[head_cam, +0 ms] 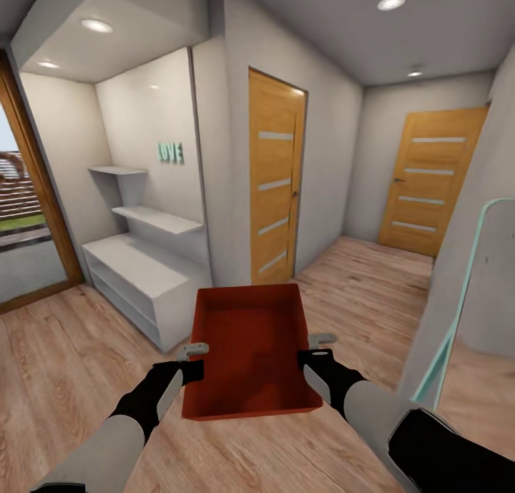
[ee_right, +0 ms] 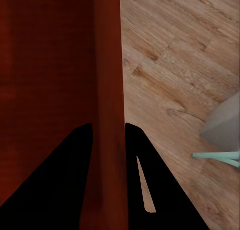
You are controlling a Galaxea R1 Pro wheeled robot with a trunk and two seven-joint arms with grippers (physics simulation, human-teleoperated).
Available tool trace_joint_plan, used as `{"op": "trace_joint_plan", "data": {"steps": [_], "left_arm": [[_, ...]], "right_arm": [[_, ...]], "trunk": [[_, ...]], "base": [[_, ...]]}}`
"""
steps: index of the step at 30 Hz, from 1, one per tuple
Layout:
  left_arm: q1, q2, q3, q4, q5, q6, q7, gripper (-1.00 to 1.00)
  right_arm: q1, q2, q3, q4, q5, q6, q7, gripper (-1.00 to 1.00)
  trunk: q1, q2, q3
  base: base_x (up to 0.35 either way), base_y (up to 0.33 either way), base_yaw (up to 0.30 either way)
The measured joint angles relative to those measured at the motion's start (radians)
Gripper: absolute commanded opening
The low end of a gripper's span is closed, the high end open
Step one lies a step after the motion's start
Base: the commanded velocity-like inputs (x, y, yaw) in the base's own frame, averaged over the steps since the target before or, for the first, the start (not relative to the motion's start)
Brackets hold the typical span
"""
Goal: Move the two storage containers from the living room to the garage. In the garage, place one container on the floor and stack the other container on top of it (either order is fine).
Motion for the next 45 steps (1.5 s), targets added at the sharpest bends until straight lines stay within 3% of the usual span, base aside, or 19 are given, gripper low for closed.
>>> {"op": "trace_joint_plan", "data": {"steps": [18,37,45], "left_arm": [[0.0,0.0,0.0,0.0,0.0,0.0,0.0,-1.0],[0.0,0.0,0.001,0.001,0.0,0.0,0.0,-1.0],[0.0,0.0,0.004,0.001,0.0,0.0,0.0,-1.0]], "right_arm": [[0.0,0.0,0.0,0.0,0.0,0.0,-0.001,-1.0],[0.0,0.001,0.0,0.0,0.001,0.001,-0.001,-1.0],[0.0,0.002,-0.003,0.0,0.005,0.002,-0.002,-1.0]], "trunk": [[0.0,0.0,0.0],[0.0,0.0,0.0],[0.0,0.0,0.0]], "base": [[0.326,0.0,-0.006],[0.326,0.0,-0.224],[0.326,0.0,-0.025]]}}
